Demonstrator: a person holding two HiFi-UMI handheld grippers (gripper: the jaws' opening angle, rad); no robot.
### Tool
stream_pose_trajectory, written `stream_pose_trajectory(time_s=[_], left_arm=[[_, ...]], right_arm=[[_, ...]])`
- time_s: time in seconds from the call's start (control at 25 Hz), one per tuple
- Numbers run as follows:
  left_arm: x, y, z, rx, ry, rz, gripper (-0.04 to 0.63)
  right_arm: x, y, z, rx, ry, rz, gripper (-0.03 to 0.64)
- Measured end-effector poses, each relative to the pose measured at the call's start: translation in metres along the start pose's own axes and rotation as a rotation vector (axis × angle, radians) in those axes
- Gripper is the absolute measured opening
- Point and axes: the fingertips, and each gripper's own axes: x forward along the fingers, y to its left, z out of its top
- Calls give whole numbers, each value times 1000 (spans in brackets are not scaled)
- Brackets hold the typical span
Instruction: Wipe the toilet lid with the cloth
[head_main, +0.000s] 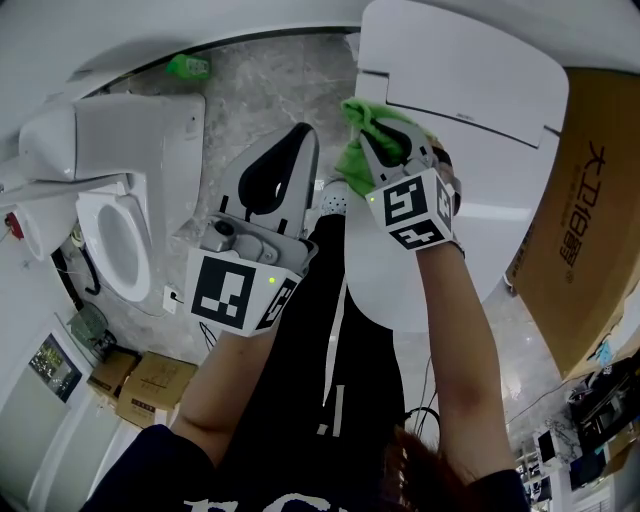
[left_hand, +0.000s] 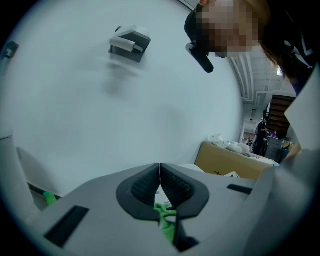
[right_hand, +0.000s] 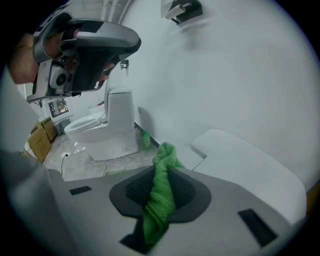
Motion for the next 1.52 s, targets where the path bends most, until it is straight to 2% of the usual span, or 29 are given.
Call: stream_pose_trajectory(time_s=[0.24,0.6,0.84,1.12,1.36,1.52], left_arm=[[5,-10,-3,3,7,-10,21],[13,-20,-4,9,14,-19,21],[20,-28,-7,11,22,-30,21],[26,-34,-8,16,28,-43,21],[30,-40,-8,19,30,-52,21],[30,-43,-8,18,30,-57,21]], right_arm=[[-15,-13,-16,-2,-3,-12,86],[-63,-74,-66,111,8,-141,86],[-109,-127,-115,196,13,-313,86],[-149,-166,-157,245,50,-427,86],[-187,-197,-197,359,72,-586,86],[-200,-202,-211,446,72,-640,86]])
